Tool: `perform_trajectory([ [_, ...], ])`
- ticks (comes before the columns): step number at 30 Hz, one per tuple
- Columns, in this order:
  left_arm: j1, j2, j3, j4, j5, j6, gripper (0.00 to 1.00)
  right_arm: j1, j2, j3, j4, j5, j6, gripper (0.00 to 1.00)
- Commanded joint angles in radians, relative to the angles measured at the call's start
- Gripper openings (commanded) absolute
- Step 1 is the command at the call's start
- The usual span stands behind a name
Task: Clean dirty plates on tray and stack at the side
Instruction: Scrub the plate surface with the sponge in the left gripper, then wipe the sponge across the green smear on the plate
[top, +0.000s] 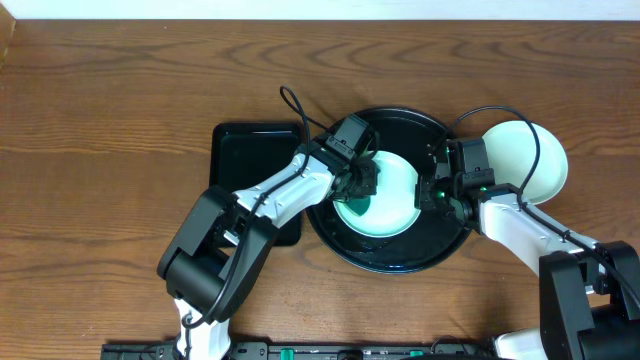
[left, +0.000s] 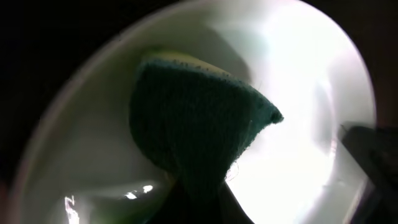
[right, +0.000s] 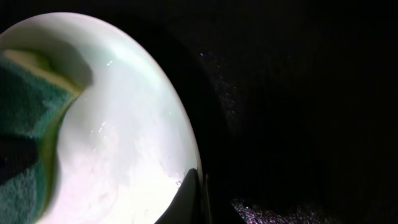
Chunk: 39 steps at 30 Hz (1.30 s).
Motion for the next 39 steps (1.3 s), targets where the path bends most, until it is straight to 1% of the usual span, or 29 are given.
perform_trajectory([
  [1,-0.034,0.050,-0.010,-0.003,0.196,-0.024,0.07,0.009,0.009,-0.003,0.009,-0.042,-0.017,0.01],
  [15,-0.034,-0.143,-0.009,-0.006,0.195,-0.024,0.07,0.009,0.009,-0.003,0.013,-0.042,-0.017,0.01],
  [20,-0.034,-0.171,-0.009,-0.010,0.189,-0.024,0.08,0.009,0.009,-0.003,0.013,-0.042,-0.017,0.01],
  [22,-0.034,-0.171,-0.009,-0.018,0.142,-0.020,0.08,0.009,0.009,-0.003,0.013,-0.042,-0.017,0.01],
  [27,-0.035,-0.171,-0.009,-0.077,-0.058,-0.020,0.08,0.009,0.009,-0.003,0.013,-0.042,-0.017,0.01],
  [30,-0.035,-0.171,-0.009,-0.097,-0.145,-0.020,0.08,0.013,0.009,-0.003,0.015,-0.042,-0.017,0.01],
  [35,-0.035,-0.170,-0.010,-0.100,-0.257,-0.020,0.08,0.018,0.009,-0.003,0.017,-0.042,-0.017,0.01],
  [39,-0.035,-0.169,-0.021,-0.090,-0.308,-0.020,0.08,0.018,0.009,-0.003,0.016,-0.042,-0.017,0.01],
])
